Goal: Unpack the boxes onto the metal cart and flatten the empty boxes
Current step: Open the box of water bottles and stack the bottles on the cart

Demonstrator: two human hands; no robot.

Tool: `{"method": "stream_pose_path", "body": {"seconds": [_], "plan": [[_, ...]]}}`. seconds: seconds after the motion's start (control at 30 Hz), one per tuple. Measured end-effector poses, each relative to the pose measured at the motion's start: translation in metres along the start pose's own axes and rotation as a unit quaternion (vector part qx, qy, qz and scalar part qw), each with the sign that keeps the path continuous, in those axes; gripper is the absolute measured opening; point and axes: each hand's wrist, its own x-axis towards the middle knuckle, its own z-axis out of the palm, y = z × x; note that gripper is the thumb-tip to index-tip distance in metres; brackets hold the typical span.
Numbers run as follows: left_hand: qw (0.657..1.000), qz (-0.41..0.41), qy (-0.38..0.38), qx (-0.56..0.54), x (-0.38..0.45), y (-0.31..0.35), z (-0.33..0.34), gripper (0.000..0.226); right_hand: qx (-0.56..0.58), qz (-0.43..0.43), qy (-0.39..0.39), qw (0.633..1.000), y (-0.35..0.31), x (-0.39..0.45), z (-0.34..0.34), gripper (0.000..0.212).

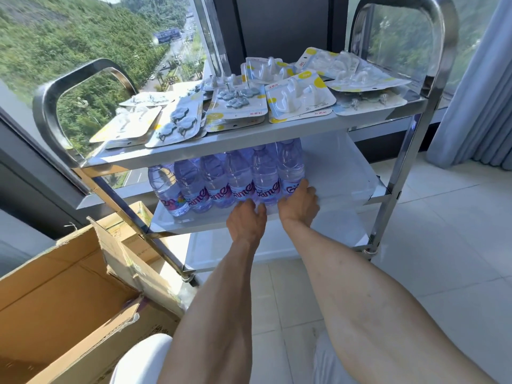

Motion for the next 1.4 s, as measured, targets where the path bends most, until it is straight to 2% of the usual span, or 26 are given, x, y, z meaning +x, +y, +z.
{"method": "stream_pose_path", "body": {"seconds": [0.17,0.37,0.5,0.6,0.77,0.83,0.9,0.97,1.03,1.1,1.13,1.27,1.4], "plan": [[0.997,0.015,0.073,0.026,-0.003,-0.054,-0.059,0.033,-0.041,-0.080,-0.018,0.996,-0.025,-0.045,0.003,0.039],[0.986,-0.002,0.149,0.081,-0.012,-0.133,-0.147,0.027,0.002,-0.210,-0.025,0.977,-0.075,-0.101,0.019,0.031],[0.976,-0.081,0.180,0.089,-0.026,-0.196,-0.187,0.024,0.025,-0.290,-0.063,0.955,-0.117,-0.153,0.041,0.013],[0.968,-0.123,0.203,0.083,-0.036,-0.240,-0.209,0.024,0.043,-0.345,-0.088,0.933,-0.151,-0.196,0.070,0.011],[0.957,-0.204,0.181,0.101,-0.044,-0.324,-0.239,0.024,0.062,-0.401,-0.156,0.900,-0.203,-0.278,0.132,0.003],[0.949,-0.249,0.162,0.104,-0.040,-0.363,-0.245,0.024,0.081,-0.427,-0.176,0.883,-0.220,-0.308,0.163,0.006],[0.943,-0.295,0.107,0.110,-0.036,-0.400,-0.247,0.025,0.074,-0.449,-0.199,0.868,-0.233,-0.330,0.192,0.003],[0.934,-0.337,0.002,0.118,-0.035,-0.440,-0.245,0.026,0.030,-0.465,-0.248,0.850,-0.243,-0.345,0.227,0.005],[0.913,-0.368,-0.137,0.114,-0.036,-0.478,-0.240,0.021,-0.047,-0.458,-0.304,0.834,-0.245,-0.352,0.263,0.008],[0.881,-0.380,-0.264,0.099,-0.041,-0.512,-0.230,0.019,-0.112,-0.418,-0.332,0.839,-0.240,-0.353,0.294,0.016],[0.868,-0.382,-0.302,0.097,-0.046,-0.528,-0.224,0.021,-0.128,-0.392,-0.337,0.846,-0.236,-0.353,0.308,0.020],[0.845,-0.401,-0.342,0.091,-0.056,-0.573,-0.208,0.045,-0.184,-0.337,-0.365,0.848,-0.223,-0.346,0.350,0.026],[0.854,-0.400,-0.322,0.089,-0.042,-0.593,-0.195,0.044,-0.214,-0.292,-0.372,0.855,-0.220,-0.327,0.380,0.029]]}}
